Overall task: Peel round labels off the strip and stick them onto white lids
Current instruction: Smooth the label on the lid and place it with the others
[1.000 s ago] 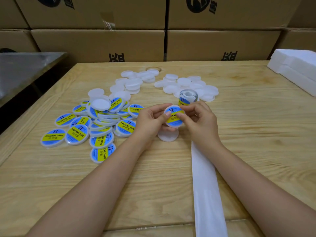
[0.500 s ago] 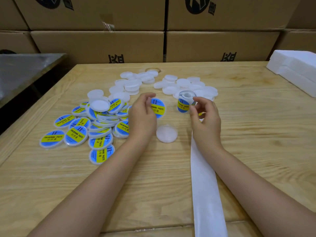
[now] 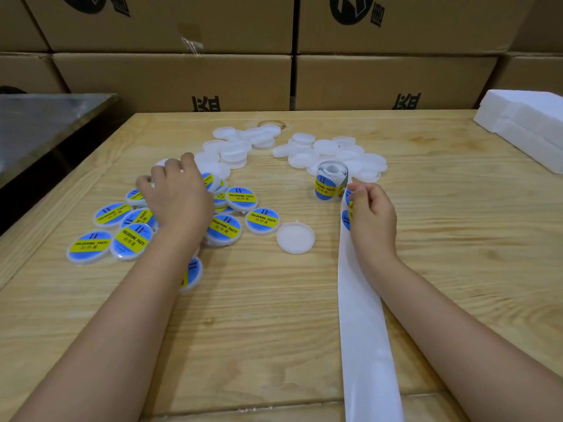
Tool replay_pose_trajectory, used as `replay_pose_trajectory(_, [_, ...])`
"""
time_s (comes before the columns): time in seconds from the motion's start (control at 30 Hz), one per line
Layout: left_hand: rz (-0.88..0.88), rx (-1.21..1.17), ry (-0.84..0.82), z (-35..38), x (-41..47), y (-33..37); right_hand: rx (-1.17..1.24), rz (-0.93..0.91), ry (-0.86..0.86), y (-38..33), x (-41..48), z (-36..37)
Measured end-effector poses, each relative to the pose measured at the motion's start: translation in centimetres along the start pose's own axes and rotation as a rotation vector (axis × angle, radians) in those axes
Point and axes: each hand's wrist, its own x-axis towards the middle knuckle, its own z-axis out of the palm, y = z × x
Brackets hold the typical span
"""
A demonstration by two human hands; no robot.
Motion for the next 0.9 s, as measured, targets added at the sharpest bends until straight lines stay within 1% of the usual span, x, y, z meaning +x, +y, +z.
replay_pose_trajectory(0.07, [0.075,-0.011,0.034,-0.7,0.0,0.3,0.014,0.030,0.012,0.0,0.0,0.0])
replay_pose_trajectory(0.13, [0.212,-0.084,0.076,-1.6,-0.1,1.4,0.023,0.049,0.026,0.1,0.1,0.0])
replay_pose_trajectory(0.17, [0.298,-0.157,0.070,-2.0,-0.2,2.2,0.023,0.056,0.031,0.1,0.1,0.0])
replay_pose_trajectory(0.2, [0.383,-0.253,0.029,-2.5,-0.5,3.2,0.016,0.064,0.030,0.2,0.2,-0.1])
replay_pose_trajectory(0.27, [0.547,-0.408,-0.159,-3.3,-1.8,5.6,-0.016,0.083,0.013,0.4,0.3,-0.2])
replay_pose_trajectory(0.3, [0.649,-0.428,-0.257,-3.3,-2.8,6.8,-0.041,0.089,0.001,0.5,0.4,-0.3])
replay_pose_trajectory(0.33, [0.755,-0.411,-0.324,-3.2,-3.9,7.9,-0.073,0.090,-0.010,0.5,0.4,-0.3])
replay_pose_trajectory(0.37, [0.854,-0.367,-0.353,-2.9,-5.1,8.9,-0.107,0.090,-0.023,0.6,0.4,-0.4])
replay_pose_trajectory(0.4, [0.926,-0.316,-0.361,-2.4,-6.3,9.5,-0.149,0.088,-0.043,0.5,0.4,-0.5])
replay_pose_trajectory(0.43, [0.959,-0.275,-0.363,-1.7,-7.2,9.9,-0.213,0.081,-0.071,0.5,0.5,-0.7])
replay_pose_trajectory(0.5, [0.936,-0.270,-0.376,-0.4,-8.3,9.9,-0.404,0.020,-0.145,0.5,0.8,-1.1])
replay_pose_trajectory(0.57, [0.911,-0.334,-0.376,0.2,-8.4,9.5,-0.595,-0.087,-0.230,0.5,0.8,-1.4])
replay_pose_trajectory(0.63, [0.914,-0.392,-0.366,0.3,-8.3,9.3,-0.726,-0.190,-0.297,0.6,0.6,-1.4])
replay_pose_trajectory(0.7, [0.875,-0.433,-0.386,0.3,-8.3,9.3,-0.818,-0.253,-0.330,0.7,0.5,-1.4])
replay_pose_trajectory(0.8, [0.730,-0.504,-0.436,0.5,-8.5,9.1,-0.949,-0.292,-0.378,0.8,0.5,-1.5])
replay_pose_trajectory(0.83, [0.705,-0.518,-0.449,0.6,-8.4,9.1,-0.971,-0.288,-0.396,0.9,0.6,-1.5])
replay_pose_trajectory(0.9, [0.707,-0.490,-0.464,0.7,-8.3,9.1,-0.990,-0.285,-0.422,0.9,0.7,-1.4])
